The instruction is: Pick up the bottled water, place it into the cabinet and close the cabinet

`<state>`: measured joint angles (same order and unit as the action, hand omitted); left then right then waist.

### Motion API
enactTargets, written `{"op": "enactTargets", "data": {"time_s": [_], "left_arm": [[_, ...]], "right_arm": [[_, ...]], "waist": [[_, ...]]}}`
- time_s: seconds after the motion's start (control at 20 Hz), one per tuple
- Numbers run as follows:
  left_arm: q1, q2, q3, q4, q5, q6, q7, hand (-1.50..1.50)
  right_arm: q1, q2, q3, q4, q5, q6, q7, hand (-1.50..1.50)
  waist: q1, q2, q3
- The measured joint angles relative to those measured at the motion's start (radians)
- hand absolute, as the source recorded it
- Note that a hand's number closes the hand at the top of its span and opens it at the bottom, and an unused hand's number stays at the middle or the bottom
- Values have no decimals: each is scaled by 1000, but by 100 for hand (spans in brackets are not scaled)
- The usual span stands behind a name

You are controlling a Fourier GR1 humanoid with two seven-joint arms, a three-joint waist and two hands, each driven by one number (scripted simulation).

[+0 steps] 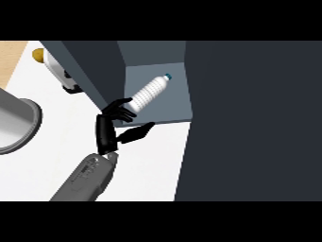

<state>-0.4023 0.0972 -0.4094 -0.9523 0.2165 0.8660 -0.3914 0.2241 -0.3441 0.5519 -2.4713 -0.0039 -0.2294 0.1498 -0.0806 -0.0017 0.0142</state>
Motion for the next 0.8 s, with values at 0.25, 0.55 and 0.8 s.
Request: {"op": "enactTargets", "data": {"time_s": [0.25, 0.55, 0.8], "left_arm": [[-12, -15, -17, 4, 19, -11, 26, -150], [-176, -39, 3, 56, 67, -111, 74, -150], [-365, -60, 74, 113, 136, -313, 18, -150]], "right_arm": [[7, 0, -5, -1, -4, 7, -7, -150], [8, 2, -15, 0, -7, 12, -7, -150], [8, 5, -28, -2, -7, 9, -6, -150]], "waist": [[-5, 5, -3], [-15, 18, -13], [-10, 22, -16]]}}
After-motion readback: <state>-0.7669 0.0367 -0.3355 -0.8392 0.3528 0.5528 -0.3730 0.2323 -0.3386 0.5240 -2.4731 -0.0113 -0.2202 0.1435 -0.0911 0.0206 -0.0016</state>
